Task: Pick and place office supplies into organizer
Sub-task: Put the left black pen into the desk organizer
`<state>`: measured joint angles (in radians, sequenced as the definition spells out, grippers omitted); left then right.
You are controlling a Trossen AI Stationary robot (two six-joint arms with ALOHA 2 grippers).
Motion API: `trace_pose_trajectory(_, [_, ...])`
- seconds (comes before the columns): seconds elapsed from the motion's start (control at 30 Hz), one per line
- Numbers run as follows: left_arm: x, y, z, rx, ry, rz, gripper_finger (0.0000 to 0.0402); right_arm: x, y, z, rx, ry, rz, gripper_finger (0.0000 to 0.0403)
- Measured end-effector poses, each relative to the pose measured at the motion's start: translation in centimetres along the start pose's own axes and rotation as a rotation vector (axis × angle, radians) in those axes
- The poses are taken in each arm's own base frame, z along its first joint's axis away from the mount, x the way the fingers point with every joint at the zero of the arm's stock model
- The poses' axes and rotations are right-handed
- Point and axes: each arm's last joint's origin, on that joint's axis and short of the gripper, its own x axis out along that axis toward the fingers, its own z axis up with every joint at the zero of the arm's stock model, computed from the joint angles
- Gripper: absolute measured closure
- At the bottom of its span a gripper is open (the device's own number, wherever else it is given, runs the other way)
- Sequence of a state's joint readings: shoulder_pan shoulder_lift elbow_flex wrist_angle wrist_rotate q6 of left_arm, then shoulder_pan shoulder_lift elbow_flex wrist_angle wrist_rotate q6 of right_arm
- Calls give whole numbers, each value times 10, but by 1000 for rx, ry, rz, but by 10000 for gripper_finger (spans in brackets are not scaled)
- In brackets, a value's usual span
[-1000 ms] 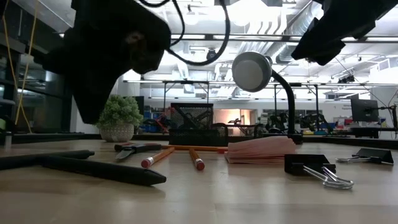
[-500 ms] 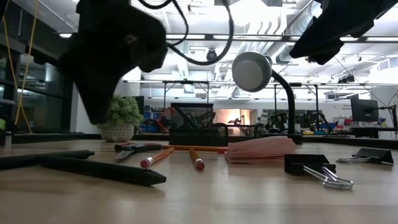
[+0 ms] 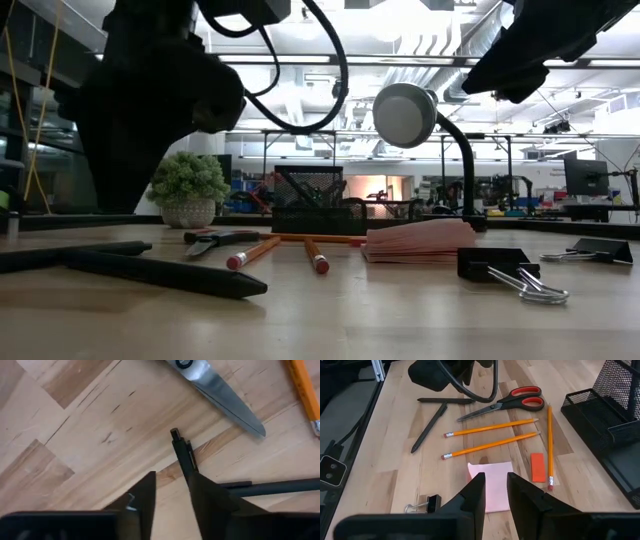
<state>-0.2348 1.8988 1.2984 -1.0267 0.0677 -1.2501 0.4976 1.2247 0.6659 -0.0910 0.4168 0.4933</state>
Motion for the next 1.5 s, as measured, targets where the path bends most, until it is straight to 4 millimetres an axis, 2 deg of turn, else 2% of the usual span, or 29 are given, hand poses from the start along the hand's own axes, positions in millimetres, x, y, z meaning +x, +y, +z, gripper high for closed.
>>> trace_pose_trajectory(0.13, [0,-2,1,-10,-8,-24,246,0,0,0,2,0,0,329])
trace_pose_trajectory(0.3, [2,-4,2,-25,-17,-27,228,0,0,0,3,0,-1,329])
trace_pose_trajectory(0.53, [4,-3,4,-95,-71,-1,251,0,0,1,6,-6,3,329])
trace_pose_trajectory(0.83, [13,-11,6,-89,-75,-29,284,0,1,1,10,-14,4,329])
trace_pose_trajectory(1.0, [21,-17,8,-85,-57,-55,278,0,1,1,10,-14,4,329])
trace_pose_trajectory(1.07, [24,-13,6,-87,-29,-19,273,0,1,2,12,-19,6,329])
trace_pose_trajectory(1.5, [23,-13,1,-78,19,-10,259,0,1,2,15,-23,12,329])
